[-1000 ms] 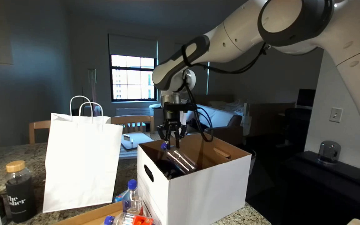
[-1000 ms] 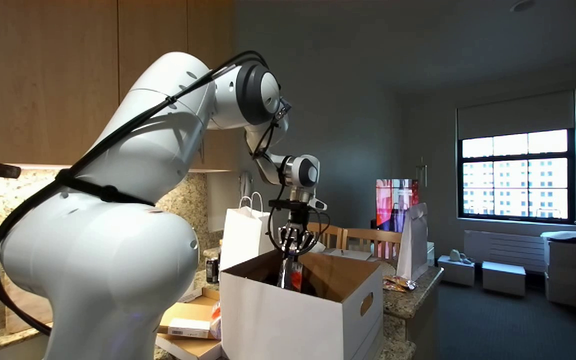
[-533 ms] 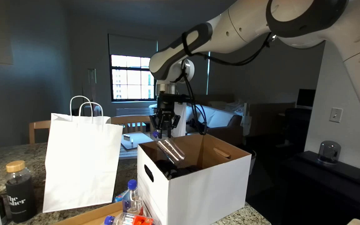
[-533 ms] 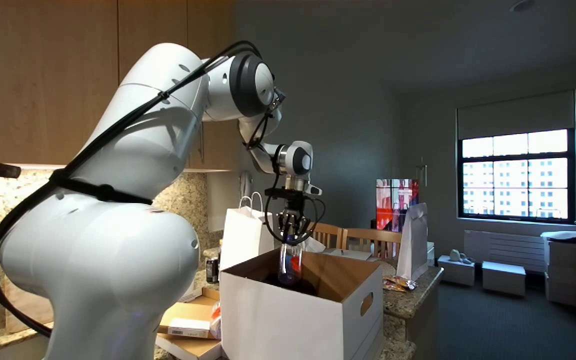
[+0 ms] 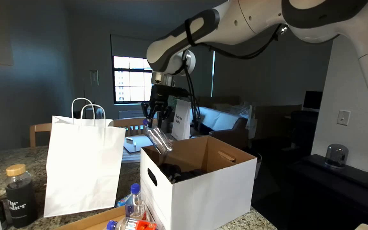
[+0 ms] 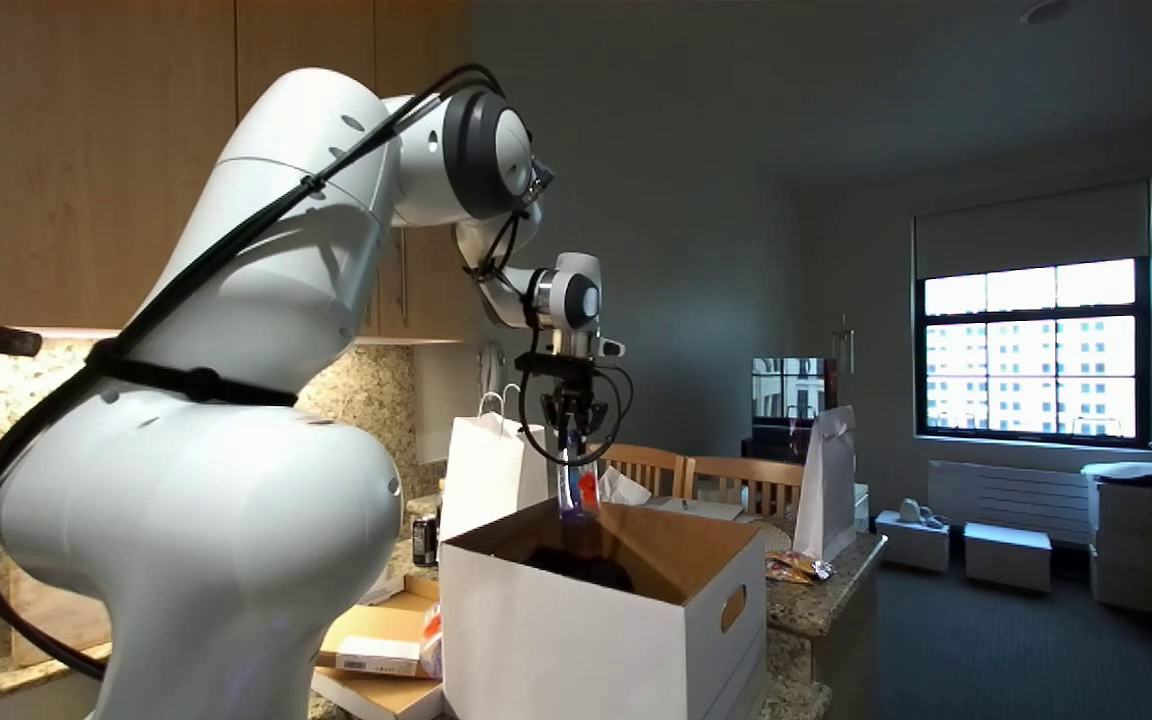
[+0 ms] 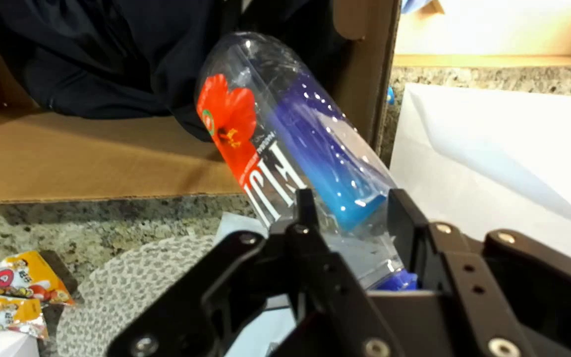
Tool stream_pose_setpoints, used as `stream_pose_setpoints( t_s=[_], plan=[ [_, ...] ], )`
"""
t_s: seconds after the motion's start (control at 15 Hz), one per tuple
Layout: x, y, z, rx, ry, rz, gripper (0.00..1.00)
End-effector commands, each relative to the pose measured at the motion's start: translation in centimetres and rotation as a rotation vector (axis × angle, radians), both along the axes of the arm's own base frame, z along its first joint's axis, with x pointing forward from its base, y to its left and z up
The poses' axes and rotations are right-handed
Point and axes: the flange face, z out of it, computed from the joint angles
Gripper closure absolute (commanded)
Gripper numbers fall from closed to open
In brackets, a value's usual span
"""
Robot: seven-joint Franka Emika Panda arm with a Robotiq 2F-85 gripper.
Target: Remove smaller box and three bottles from the bigger box and you put them on the table
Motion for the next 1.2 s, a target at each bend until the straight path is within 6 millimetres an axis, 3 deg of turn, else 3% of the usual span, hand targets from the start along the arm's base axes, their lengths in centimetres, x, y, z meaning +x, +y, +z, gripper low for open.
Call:
stream_pose_setpoints(
  t_s=[0.0,0.53,1.13],
  plan=[
    [-1.7,1.2,2.0,0.025,-0.096,0.052,0.85],
    [-6.9,6.1,4.5,0.097,-0.278,0.138,0.85],
    [-15.2,12.6,3.1,0.131,-0.348,0.251,0.85]
  ],
)
